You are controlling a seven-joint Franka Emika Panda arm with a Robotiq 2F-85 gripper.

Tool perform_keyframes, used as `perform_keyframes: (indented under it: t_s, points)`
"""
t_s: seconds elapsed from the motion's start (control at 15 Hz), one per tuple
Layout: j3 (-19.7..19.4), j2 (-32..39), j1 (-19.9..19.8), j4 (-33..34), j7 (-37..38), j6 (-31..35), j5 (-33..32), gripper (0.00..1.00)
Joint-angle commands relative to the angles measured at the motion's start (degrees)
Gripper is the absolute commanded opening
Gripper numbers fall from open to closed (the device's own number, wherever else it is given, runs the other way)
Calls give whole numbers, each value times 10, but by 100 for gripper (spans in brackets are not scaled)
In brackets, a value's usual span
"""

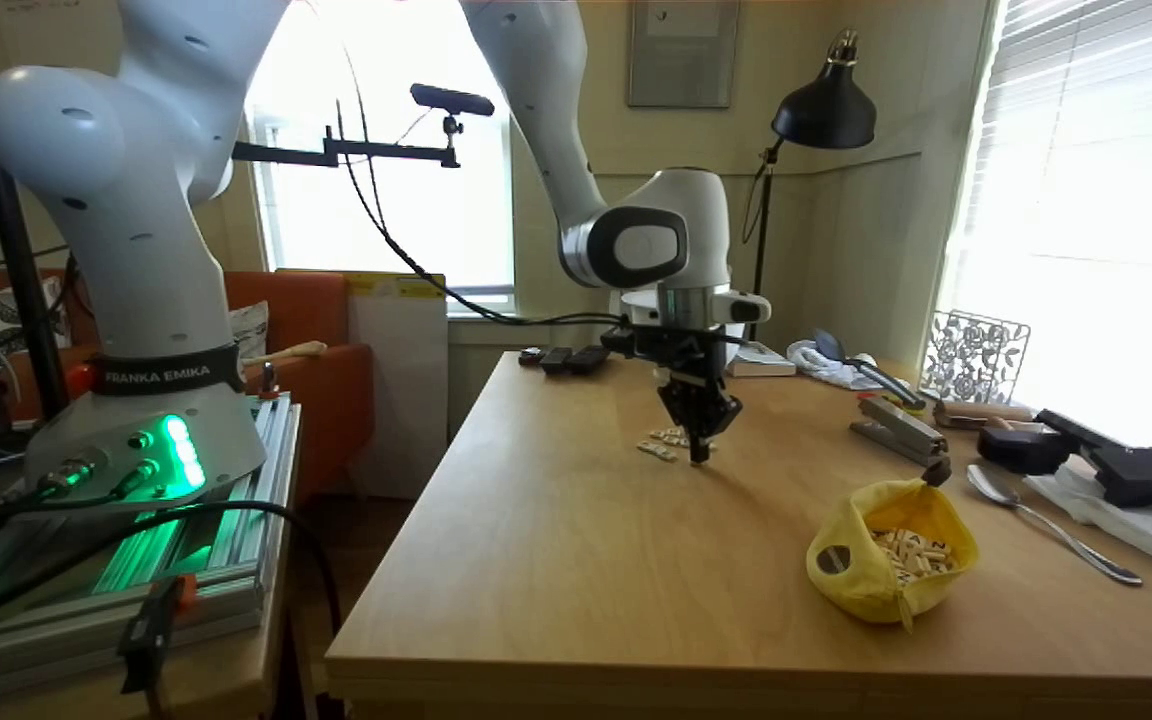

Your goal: Align the blocks on the table

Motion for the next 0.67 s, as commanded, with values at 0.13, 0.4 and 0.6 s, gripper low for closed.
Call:
perform_keyframes:
  t_s: [0.13,0.4,0.6]
  points:
    - [18,30,-13,30,-9,4,5,0]
    - [29,36,-15,38,-15,-2,8,0]
    - [40,36,-15,35,-21,-4,9,0]
